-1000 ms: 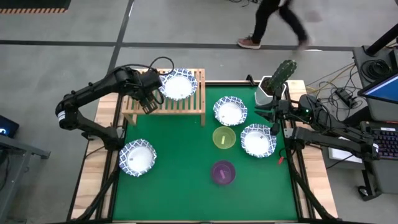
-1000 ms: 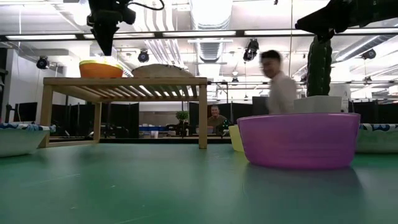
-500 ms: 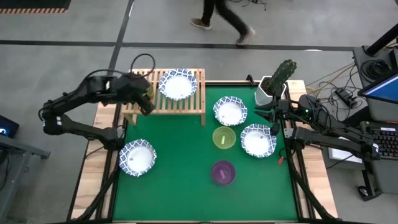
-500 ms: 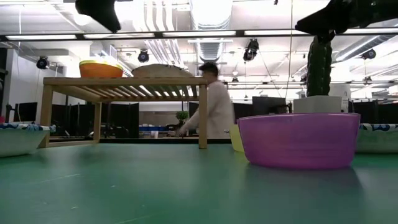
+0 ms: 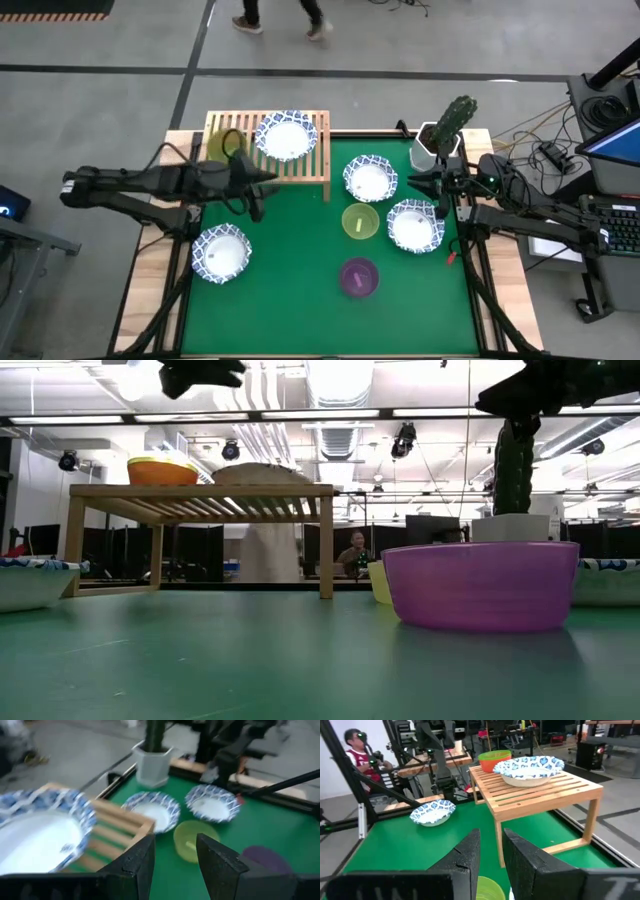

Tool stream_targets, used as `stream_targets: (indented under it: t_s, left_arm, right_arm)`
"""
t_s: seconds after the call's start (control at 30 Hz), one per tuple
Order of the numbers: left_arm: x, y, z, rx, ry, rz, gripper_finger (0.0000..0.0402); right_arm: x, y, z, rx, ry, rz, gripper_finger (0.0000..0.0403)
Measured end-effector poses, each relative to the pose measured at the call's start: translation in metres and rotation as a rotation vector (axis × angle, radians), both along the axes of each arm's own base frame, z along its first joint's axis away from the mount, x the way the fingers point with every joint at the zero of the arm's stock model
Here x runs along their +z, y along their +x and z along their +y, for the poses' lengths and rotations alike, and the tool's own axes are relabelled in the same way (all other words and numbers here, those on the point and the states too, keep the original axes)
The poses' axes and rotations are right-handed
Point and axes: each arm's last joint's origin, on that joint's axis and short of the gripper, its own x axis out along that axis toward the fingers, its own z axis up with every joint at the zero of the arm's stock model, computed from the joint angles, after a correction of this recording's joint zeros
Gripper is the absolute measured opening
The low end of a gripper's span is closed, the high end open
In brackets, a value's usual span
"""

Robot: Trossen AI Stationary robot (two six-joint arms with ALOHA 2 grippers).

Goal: Place and stack bowls onto a shelf
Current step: Stack the blue patterned bowl on top of another blue patterned bowl on the shelf

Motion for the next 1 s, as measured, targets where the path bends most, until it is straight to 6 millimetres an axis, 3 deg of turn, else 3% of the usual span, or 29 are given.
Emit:
stream_targets:
  t_s: [0.23,0.4,0.53,0.77,1.0]
  left_arm:
    - [0.0,0.01,-0.006,-0.054,0.11,-0.031,0.0127]
    - [0.0,0.01,-0.003,0.038,0.171,-0.011,0.0127]
    - [-0.003,0.009,-0.003,0.056,0.175,-0.004,0.0127]
    - [-0.022,0.008,-0.005,0.056,0.138,0.028,0.0127]
    - [-0.015,0.01,-0.01,0.027,0.174,-0.071,0.0127]
  right_arm:
    - [0.004,0.006,0.0,0.004,0.085,0.004,0.007]
    - [-0.002,0.027,-0.008,0.001,0.122,0.104,0.007]
    - [-0.003,0.043,-0.015,0.027,0.04,0.188,0.007]
    - [0.005,0.07,-0.026,0.08,-0.023,0.511,0.007]
    - [-0.001,0.099,-0.042,0.149,-0.038,0.871,0.007]
